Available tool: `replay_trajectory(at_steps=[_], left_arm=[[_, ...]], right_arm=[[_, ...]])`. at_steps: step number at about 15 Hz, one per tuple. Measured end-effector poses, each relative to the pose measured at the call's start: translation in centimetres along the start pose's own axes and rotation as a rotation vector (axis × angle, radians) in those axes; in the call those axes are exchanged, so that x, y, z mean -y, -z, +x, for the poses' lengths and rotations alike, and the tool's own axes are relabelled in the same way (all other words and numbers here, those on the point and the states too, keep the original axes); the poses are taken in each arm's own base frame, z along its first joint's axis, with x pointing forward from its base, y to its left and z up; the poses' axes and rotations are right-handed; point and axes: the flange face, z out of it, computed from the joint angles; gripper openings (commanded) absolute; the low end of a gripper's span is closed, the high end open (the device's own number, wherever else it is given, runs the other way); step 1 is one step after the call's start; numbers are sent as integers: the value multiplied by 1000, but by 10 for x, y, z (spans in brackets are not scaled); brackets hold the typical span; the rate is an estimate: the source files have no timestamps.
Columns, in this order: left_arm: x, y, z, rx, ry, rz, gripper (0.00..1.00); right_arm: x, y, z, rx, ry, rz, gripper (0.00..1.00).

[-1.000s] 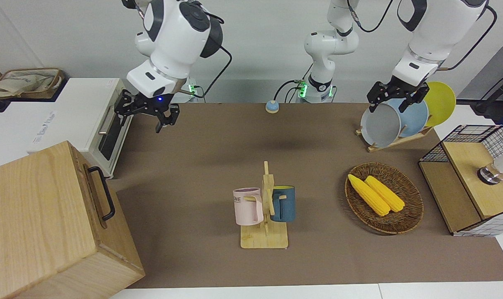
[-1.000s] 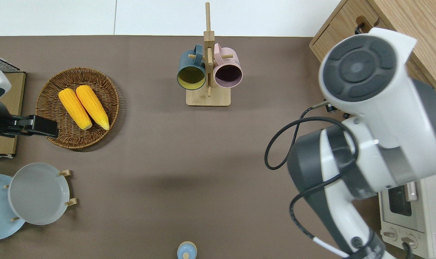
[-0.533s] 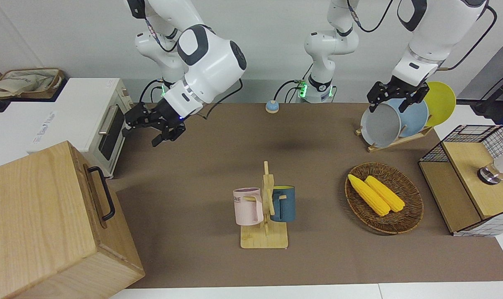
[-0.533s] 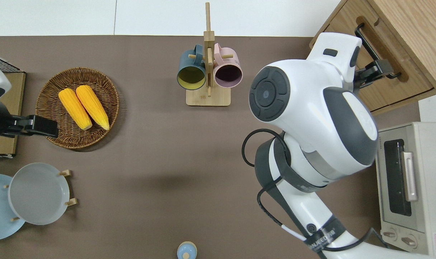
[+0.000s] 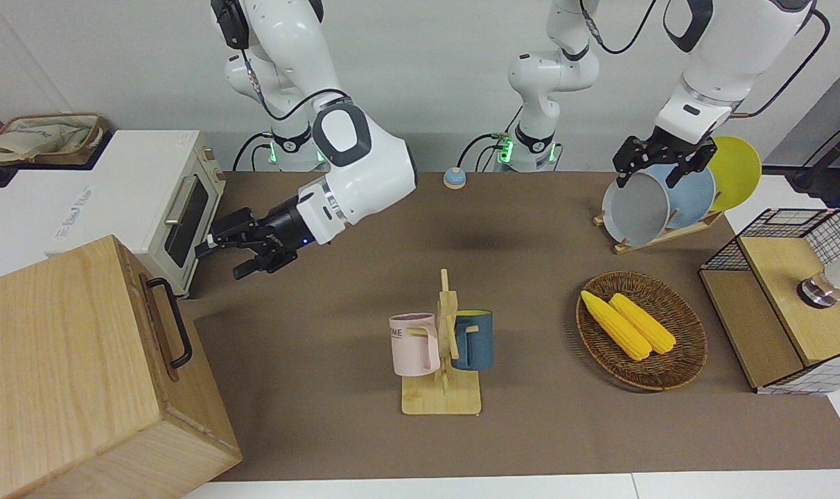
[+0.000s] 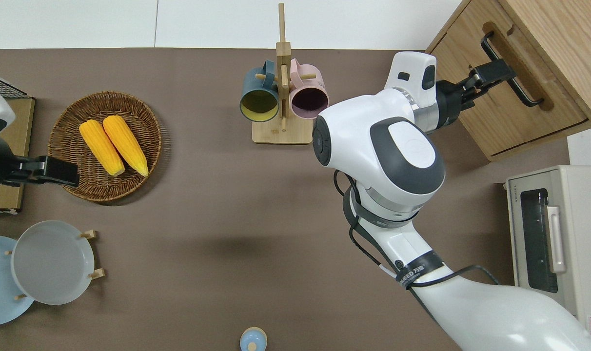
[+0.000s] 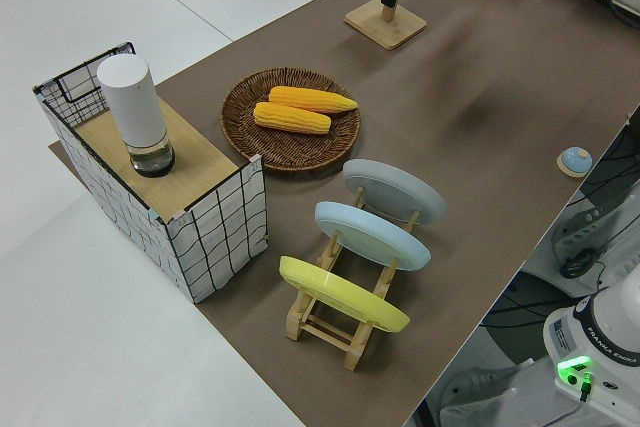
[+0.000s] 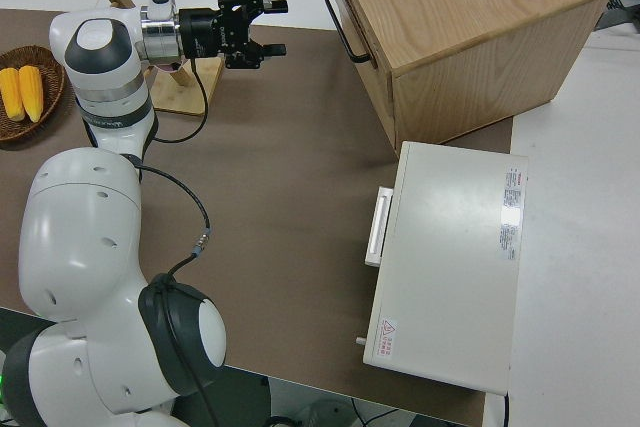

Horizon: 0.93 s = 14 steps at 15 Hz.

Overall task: Slide drawer open with right arm
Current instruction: 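Reach the right gripper up to the black drawer handle, then close the right gripper on the black drawer handle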

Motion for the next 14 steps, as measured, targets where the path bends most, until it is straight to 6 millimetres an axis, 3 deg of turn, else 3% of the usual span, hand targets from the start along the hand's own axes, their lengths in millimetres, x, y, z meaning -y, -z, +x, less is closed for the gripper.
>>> replay_trajectory(at_steps=[8, 14], left_arm=[[0, 0, 0, 0, 0, 0, 993], [0, 0, 0, 0, 0, 0, 993]], right_arm=[[54, -52, 14, 10, -41, -189, 981], [64, -86, 17, -9, -9, -280, 977]])
